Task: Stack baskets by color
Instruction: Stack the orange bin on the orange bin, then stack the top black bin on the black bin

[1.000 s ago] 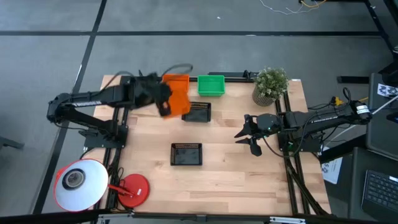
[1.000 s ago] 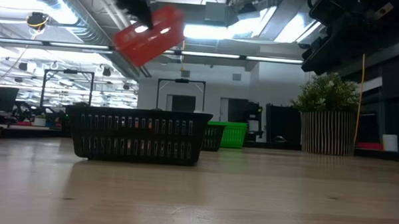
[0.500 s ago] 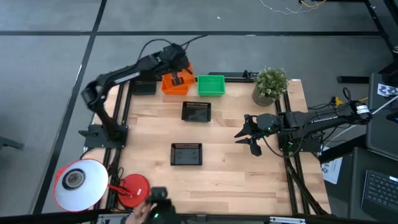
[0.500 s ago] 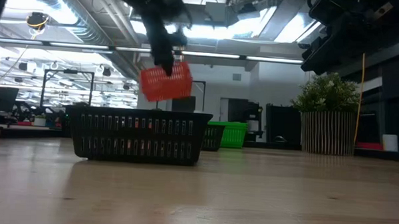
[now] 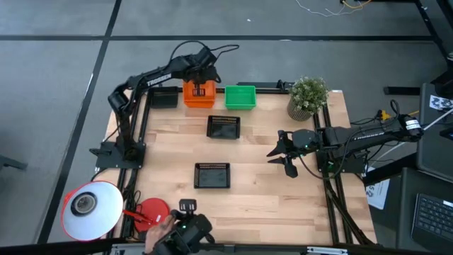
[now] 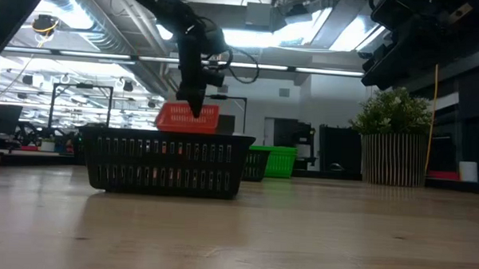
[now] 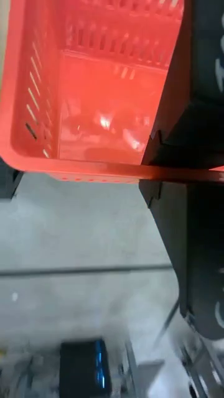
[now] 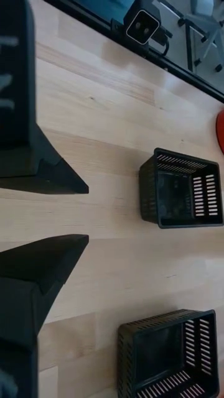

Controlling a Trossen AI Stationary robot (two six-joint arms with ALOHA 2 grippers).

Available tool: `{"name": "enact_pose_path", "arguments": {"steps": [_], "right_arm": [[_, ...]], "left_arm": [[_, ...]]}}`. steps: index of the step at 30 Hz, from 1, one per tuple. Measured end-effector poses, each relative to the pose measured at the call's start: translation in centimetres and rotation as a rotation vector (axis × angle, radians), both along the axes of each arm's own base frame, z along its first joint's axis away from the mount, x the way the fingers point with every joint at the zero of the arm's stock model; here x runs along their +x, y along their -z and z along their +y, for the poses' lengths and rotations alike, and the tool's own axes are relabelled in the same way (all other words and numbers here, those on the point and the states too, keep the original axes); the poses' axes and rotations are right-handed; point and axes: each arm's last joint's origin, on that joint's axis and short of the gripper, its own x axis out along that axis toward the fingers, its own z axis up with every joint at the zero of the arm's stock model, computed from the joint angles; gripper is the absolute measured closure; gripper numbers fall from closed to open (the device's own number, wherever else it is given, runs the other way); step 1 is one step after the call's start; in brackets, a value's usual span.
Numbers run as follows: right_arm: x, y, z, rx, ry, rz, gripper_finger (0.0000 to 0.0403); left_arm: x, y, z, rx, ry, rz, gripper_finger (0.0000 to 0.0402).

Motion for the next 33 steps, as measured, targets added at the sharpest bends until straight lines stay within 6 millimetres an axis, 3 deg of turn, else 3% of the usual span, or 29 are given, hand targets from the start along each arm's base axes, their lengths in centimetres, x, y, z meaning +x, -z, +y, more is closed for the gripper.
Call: {"name": "enact_pose_path", "arguments": {"steps": [10,15,22,27,33], "right_arm": [[0.0,0.0,0.0,0.011,0.008,0.003,0.0289],[0.0,0.0,0.0,0.022,0.014,0.005,0.0289],[0.0,0.0,0.1,0.022,0.01,0.005,0.0289],[0.0,0.0,0.1,0.022,0.009,0.006,0.0289],[0.0,0.0,0.1,0.021,0.006,0.01,0.0289]], "left_arm": [[-0.7,0.8,0.4,-0.062,0.0,0.022,0.0401],[-0.3,2.4,0.6,-0.115,0.011,0.057,0.0401],[0.5,4.4,0.6,-0.146,0.011,0.108,0.0355],[0.7,4.4,0.3,-0.144,0.003,0.099,0.0319],[1.1,2.7,-0.3,-0.089,-0.032,0.11,0.031]]}}
